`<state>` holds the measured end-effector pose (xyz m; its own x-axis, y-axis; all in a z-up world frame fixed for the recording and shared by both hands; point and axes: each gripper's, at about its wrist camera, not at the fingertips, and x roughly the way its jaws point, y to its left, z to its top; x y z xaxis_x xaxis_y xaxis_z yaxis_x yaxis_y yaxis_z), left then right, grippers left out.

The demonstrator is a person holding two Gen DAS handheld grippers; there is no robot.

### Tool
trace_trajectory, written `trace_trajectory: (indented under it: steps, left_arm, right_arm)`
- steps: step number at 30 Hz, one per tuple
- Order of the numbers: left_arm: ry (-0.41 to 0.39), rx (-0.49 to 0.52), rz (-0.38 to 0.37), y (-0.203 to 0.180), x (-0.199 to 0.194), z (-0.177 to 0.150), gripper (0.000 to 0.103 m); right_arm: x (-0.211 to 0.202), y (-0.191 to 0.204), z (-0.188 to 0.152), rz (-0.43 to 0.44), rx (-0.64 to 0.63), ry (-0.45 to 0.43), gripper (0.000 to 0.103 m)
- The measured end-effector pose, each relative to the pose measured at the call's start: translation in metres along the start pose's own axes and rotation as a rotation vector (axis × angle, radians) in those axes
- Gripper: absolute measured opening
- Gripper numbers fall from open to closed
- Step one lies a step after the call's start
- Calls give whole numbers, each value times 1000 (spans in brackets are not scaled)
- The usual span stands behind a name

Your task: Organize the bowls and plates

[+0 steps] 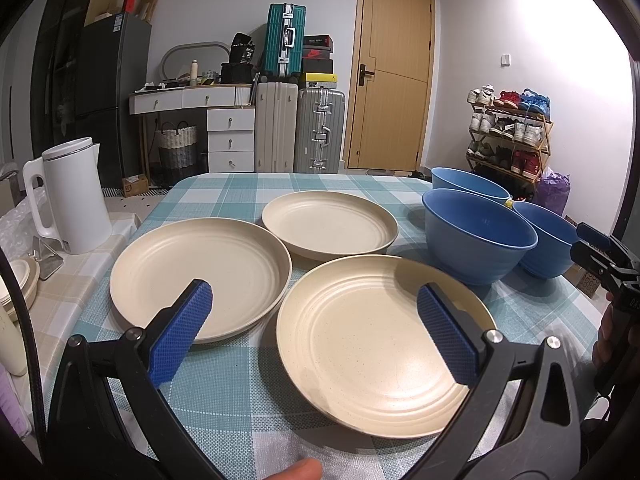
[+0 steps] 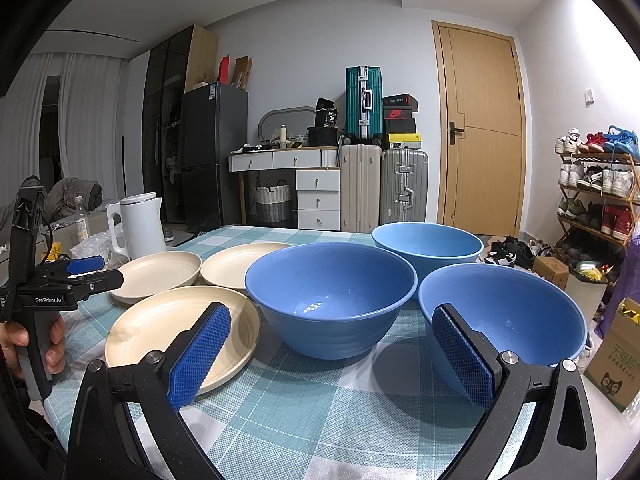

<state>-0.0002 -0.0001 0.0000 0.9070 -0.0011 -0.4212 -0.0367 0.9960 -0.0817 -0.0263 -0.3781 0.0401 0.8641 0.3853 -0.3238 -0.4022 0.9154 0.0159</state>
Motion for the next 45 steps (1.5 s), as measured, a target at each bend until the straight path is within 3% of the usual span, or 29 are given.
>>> trace_trajectory:
  steps: [28,45]
  left_arm:
    - [12,-3,15,-2,-1,0,102]
    - [94,-54,70,11,15,-1,102]
  right_arm:
    - [8,0,-2,-3,5,34,103]
    - [27,5,6,-4,14,117,103]
